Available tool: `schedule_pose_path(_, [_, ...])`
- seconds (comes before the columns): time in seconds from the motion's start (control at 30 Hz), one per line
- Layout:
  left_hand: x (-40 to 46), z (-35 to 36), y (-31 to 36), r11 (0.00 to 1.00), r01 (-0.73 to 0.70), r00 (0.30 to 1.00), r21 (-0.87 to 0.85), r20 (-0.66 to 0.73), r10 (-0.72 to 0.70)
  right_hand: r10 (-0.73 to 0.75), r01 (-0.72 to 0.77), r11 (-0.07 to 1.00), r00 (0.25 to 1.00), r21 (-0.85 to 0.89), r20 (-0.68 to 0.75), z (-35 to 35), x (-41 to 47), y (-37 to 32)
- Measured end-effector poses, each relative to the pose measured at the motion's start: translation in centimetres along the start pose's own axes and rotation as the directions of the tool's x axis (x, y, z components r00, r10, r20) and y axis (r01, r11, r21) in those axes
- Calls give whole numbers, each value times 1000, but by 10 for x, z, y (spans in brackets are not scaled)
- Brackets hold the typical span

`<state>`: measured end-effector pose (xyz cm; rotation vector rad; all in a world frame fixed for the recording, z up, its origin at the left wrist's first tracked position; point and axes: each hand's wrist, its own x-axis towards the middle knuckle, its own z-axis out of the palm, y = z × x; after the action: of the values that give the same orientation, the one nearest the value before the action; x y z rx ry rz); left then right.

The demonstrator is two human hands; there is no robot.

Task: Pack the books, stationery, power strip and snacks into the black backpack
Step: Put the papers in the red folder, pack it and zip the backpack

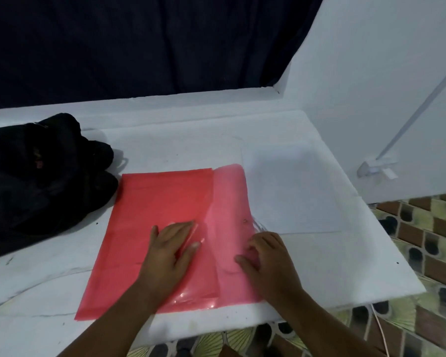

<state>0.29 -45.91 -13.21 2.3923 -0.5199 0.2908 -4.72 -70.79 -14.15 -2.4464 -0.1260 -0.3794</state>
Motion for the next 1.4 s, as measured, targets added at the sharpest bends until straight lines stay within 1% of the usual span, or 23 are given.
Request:
schedule_pose_path(0.17, [5, 3, 13, 992, -124, 991, -20, -47, 123, -25, 26, 999, 999, 44, -23, 1, 3, 4])
schedule_pose_path(0.23, [2, 7, 14, 992, -113, 992, -55, -71, 109, -28, 29, 999, 999, 33, -20, 1, 3, 6])
schedule_pose_path(0.33, [-7, 11, 13, 996, -71, 989, -45, -131, 64, -47, 47, 998, 999, 33, -15, 2, 3, 7])
schedule_pose_path(0.43, [-9, 10, 15, 998, -42, 983, -56, -178, 32, -74, 74, 994, 997, 81, 1, -2, 2, 9])
schedule_pose_path(0.57, [-12, 6, 17, 999, -8, 989, -46, -145, 2, -134, 121, 986, 985, 118, 106, -21, -5, 22])
schedule_pose_path(0.67, [-10, 3, 19, 998, -6, 990, -67, -138, -3, -173, 166, 984, 977, 68, 124, -36, -6, 31])
schedule_pose_path(0.77, [-8, 4, 21, 997, -44, 988, -63, -148, 34, -130, 138, 990, 980, -43, 150, -49, -1, 36])
schedule_pose_path(0.83, [-6, 5, 21, 996, -75, 988, -53, -142, 67, -74, 90, 990, 987, -112, 140, -54, 4, 40])
schedule_pose_path(0.9, [-5, 7, 15, 994, -101, 990, -30, -104, 97, -4, 16, 991, 996, -136, 89, -61, 8, 44])
schedule_pose_path(0.97, [-4, 10, 8, 992, -125, 991, 20, -47, 126, 73, -72, 995, 997, -73, 7, -71, 13, 45])
schedule_pose_path(1.03, [-5, 14, 2, 988, -121, 993, 100, 11, 120, 173, -175, 985, 980, -8, -93, -80, 20, 46])
schedule_pose_path(1.1, [-5, 18, 2, 972, -105, 994, 211, 66, 93, 323, -329, 944, 933, -8, -159, -86, 31, 54])
schedule_pose_path(1.13, [-6, 20, 2, 959, -108, 992, 262, 87, 88, 405, -418, 908, 896, -35, -182, -86, 38, 60])
schedule_pose_path(1.23, [-5, 22, 1, 934, -127, 988, 334, 127, 90, 618, -643, 753, 764, -139, -188, -88, 54, 73])
schedule_pose_path(1.27, [-5, 21, 2, 938, -122, 987, 325, 135, 82, 660, -684, 710, 729, -169, -182, -87, 57, 73])
schedule_pose_path(1.3, [-4, 20, 2, 948, -107, 988, 300, 143, 66, 679, -702, 685, 712, -194, -180, -86, 59, 72])
schedule_pose_path(1.4, [-1, 16, 6, 985, -10, 991, 172, 136, -13, 671, -697, 676, 716, -240, -192, -84, 63, 69])
